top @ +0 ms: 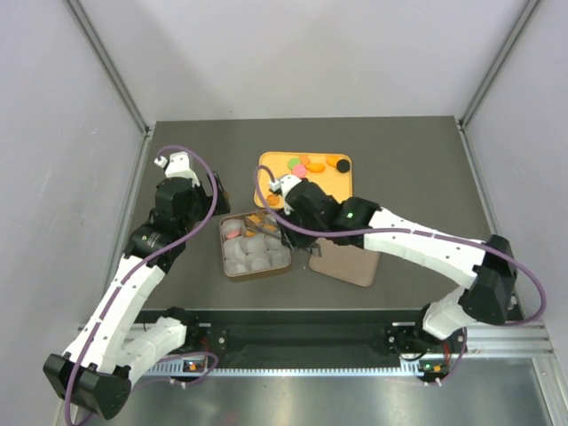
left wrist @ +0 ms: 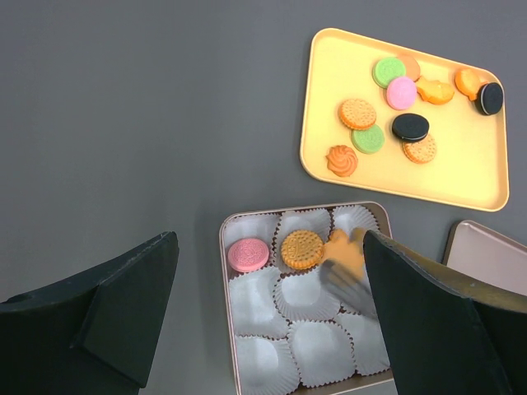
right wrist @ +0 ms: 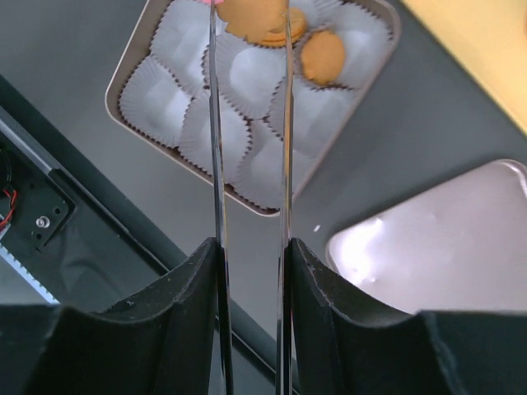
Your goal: Pack the cookies
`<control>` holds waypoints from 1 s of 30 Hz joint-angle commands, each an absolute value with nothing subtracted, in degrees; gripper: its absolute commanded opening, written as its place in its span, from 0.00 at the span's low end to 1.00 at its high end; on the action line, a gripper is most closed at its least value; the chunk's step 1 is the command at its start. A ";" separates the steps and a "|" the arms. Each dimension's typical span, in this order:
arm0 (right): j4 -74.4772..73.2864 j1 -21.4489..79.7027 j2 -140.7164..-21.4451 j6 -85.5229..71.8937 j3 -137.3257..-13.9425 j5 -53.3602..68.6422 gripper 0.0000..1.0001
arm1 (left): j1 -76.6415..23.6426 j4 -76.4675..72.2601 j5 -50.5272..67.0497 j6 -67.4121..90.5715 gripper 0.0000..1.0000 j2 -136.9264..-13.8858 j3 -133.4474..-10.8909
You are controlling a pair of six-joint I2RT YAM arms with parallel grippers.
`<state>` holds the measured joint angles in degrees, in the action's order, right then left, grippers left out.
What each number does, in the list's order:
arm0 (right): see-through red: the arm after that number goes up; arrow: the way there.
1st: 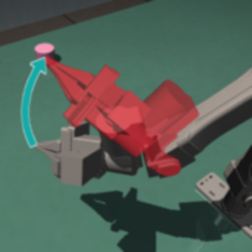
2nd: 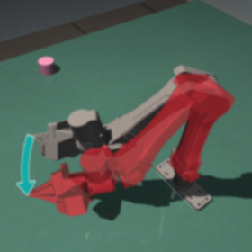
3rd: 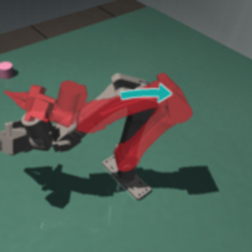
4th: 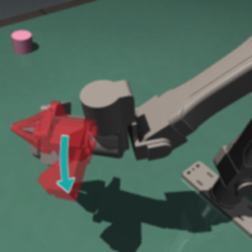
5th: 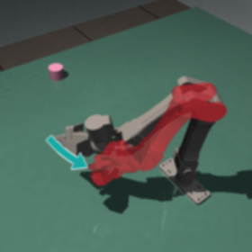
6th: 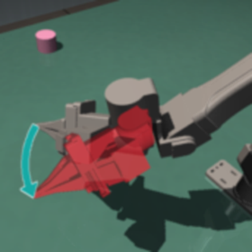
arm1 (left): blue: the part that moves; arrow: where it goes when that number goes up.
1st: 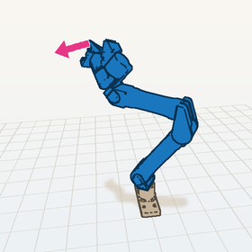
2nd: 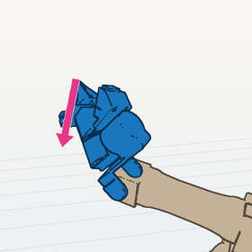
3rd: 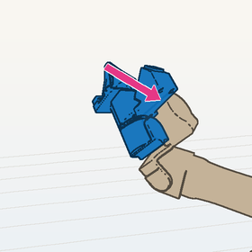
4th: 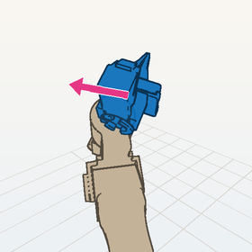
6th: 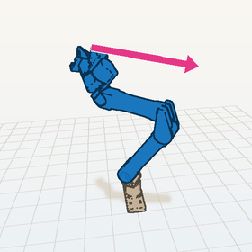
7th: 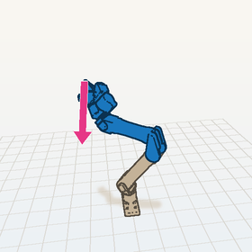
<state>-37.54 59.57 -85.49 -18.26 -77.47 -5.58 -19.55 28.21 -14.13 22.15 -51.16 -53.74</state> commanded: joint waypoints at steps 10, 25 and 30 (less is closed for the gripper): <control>-34.45 66.36 -92.81 -20.48 -83.85 -6.24 0.35 | -19.07 25.22 -13.97 22.15 0.99 -51.24 -53.26; -33.75 68.47 -96.77 -20.92 -85.25 -5.54 0.36 | -19.07 25.31 -13.97 22.06 0.99 -50.98 -53.17; -33.66 68.55 -97.12 -20.92 -85.17 -5.45 0.36 | -19.07 25.22 -13.89 22.15 0.99 -50.89 -53.17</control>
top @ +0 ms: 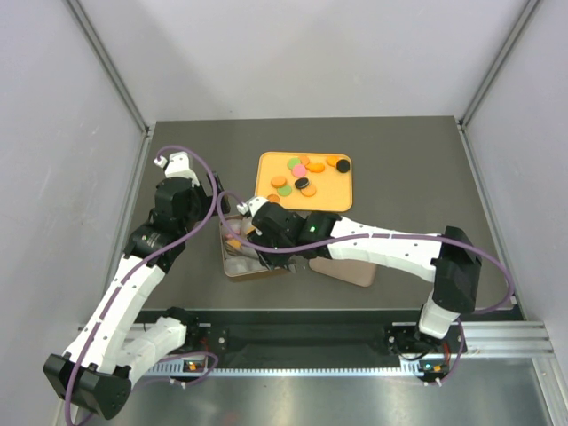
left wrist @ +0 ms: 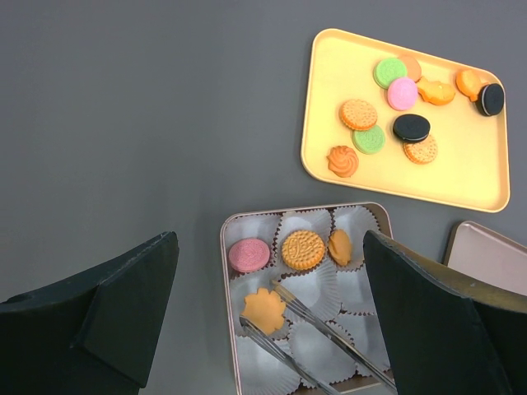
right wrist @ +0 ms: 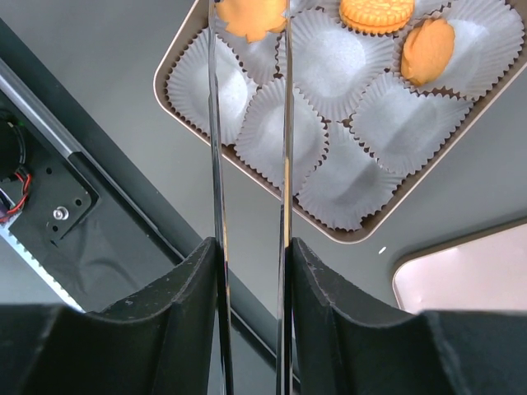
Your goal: Pack the cookies
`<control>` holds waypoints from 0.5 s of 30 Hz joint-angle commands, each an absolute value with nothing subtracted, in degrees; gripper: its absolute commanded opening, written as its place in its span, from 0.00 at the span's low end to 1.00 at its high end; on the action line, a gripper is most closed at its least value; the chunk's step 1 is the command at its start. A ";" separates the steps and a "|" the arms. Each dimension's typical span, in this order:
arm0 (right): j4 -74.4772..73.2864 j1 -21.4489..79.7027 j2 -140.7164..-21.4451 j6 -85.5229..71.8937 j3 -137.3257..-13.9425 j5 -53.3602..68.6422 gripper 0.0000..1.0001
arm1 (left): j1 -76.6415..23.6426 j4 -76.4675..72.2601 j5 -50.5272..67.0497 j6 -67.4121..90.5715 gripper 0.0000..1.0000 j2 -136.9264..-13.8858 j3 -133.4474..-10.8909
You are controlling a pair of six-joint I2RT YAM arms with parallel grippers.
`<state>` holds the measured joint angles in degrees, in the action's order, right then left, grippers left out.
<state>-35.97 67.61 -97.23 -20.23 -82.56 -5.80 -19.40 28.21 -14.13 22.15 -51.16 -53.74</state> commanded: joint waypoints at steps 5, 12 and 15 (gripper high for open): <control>-33.57 68.64 -97.73 -20.92 -85.52 -5.27 0.38 | -18.98 25.31 -13.97 22.15 0.99 -50.80 -53.09; -33.31 68.64 -98.00 -20.83 -85.52 -5.19 0.43 | -18.99 25.40 -13.97 22.15 0.99 -50.71 -53.17; -33.31 68.64 -98.17 -21.01 -85.69 -5.10 0.44 | -18.98 25.31 -13.89 22.06 0.99 -50.71 -53.09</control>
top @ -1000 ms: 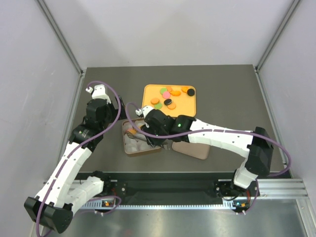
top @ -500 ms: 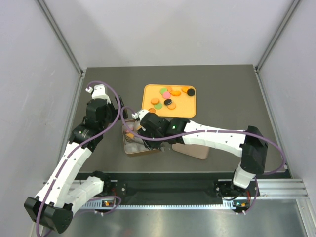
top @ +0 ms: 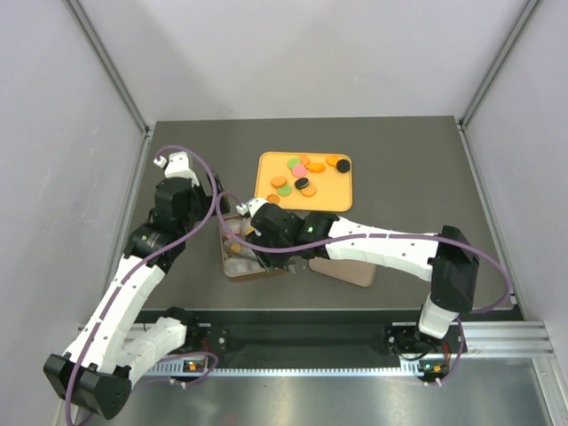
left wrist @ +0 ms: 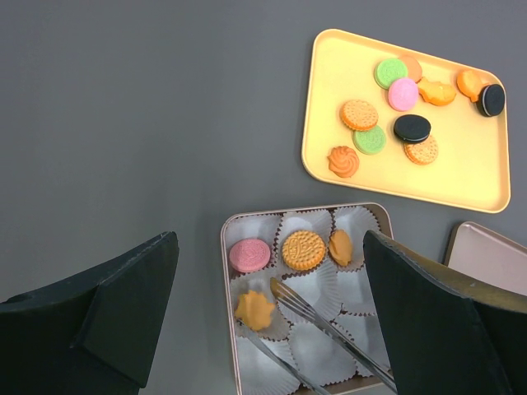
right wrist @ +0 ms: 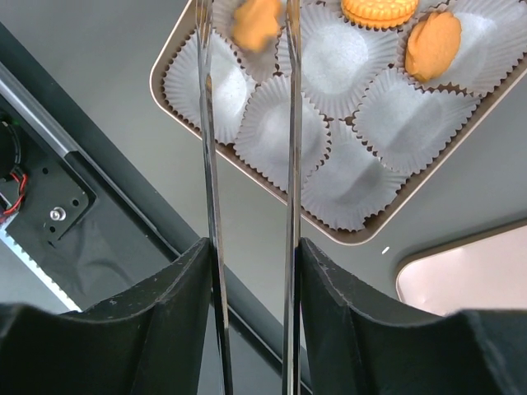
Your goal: Pack the cookies
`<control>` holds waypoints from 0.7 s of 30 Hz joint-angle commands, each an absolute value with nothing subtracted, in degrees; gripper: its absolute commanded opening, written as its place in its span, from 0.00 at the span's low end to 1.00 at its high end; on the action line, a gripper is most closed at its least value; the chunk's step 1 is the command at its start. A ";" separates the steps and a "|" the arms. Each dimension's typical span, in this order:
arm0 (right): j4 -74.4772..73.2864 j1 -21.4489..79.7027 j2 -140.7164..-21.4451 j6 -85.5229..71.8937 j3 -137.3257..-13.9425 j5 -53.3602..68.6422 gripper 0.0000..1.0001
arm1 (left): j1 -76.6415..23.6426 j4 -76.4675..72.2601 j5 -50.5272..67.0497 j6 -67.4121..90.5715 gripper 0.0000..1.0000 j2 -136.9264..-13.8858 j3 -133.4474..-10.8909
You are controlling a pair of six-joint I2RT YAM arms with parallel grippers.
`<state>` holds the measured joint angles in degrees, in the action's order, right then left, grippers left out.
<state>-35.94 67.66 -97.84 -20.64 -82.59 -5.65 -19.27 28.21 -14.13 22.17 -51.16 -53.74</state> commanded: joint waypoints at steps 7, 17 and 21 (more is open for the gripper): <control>-33.31 68.64 -97.82 -20.92 -86.22 -5.36 0.47 | -18.99 25.40 -13.97 22.15 0.99 -50.71 -53.09; -36.12 66.45 -90.19 -19.60 -86.75 -9.04 0.44 | -18.99 25.31 -14.06 22.15 0.99 -50.80 -53.09; -37.35 60.58 -85.35 -18.81 -84.73 -10.19 0.44 | -18.99 25.23 -13.89 22.15 0.99 -50.80 -53.09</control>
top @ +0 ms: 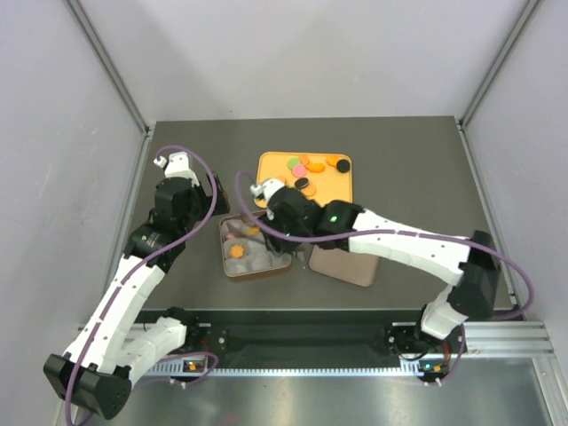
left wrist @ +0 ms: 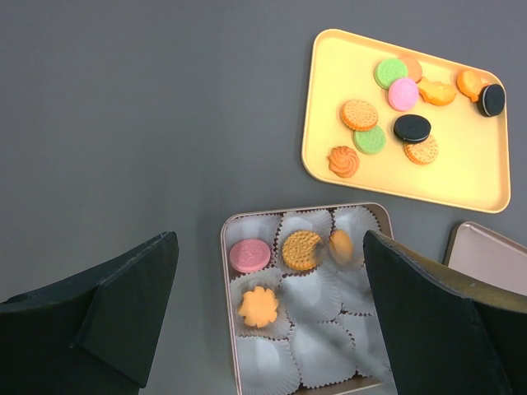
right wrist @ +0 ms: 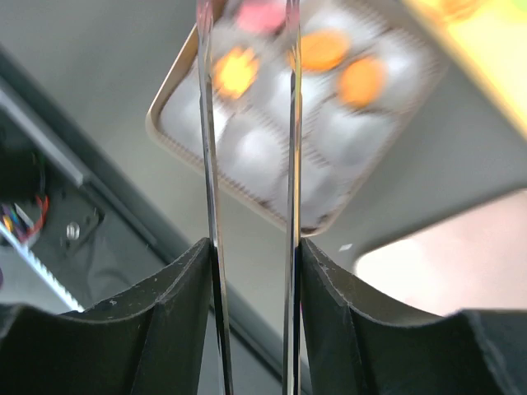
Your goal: Pack the cookies
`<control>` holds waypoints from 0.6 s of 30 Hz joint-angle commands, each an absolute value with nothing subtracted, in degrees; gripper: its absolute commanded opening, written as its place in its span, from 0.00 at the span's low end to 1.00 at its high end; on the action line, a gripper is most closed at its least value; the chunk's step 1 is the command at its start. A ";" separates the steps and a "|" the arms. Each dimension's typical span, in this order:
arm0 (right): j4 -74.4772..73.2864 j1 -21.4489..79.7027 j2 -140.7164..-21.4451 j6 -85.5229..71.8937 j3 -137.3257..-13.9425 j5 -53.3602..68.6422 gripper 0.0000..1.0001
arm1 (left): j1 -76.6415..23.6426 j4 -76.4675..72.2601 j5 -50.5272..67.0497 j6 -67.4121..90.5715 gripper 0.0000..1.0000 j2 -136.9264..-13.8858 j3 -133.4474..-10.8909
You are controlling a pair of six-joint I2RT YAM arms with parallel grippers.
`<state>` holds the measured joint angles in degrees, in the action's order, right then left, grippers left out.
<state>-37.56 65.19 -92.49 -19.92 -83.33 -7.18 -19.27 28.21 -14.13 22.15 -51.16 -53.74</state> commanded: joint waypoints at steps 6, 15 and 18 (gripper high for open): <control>-37.79 48.55 -81.65 -16.97 -80.25 -10.90 0.45 | -18.98 25.23 -13.71 22.24 0.99 -50.80 -53.17; -35.60 39.21 -89.72 -12.92 -80.33 -10.29 0.45 | -18.90 25.22 -13.45 22.32 0.99 -51.42 -53.09; -34.54 37.62 -93.32 -11.96 -81.47 -9.06 0.45 | -18.90 25.14 -13.53 22.32 0.99 -51.59 -53.09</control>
<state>-37.26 39.59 -90.76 -14.09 -79.53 -10.11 -19.20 28.21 -13.89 22.17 -51.18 -53.74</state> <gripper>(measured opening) 0.452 0.991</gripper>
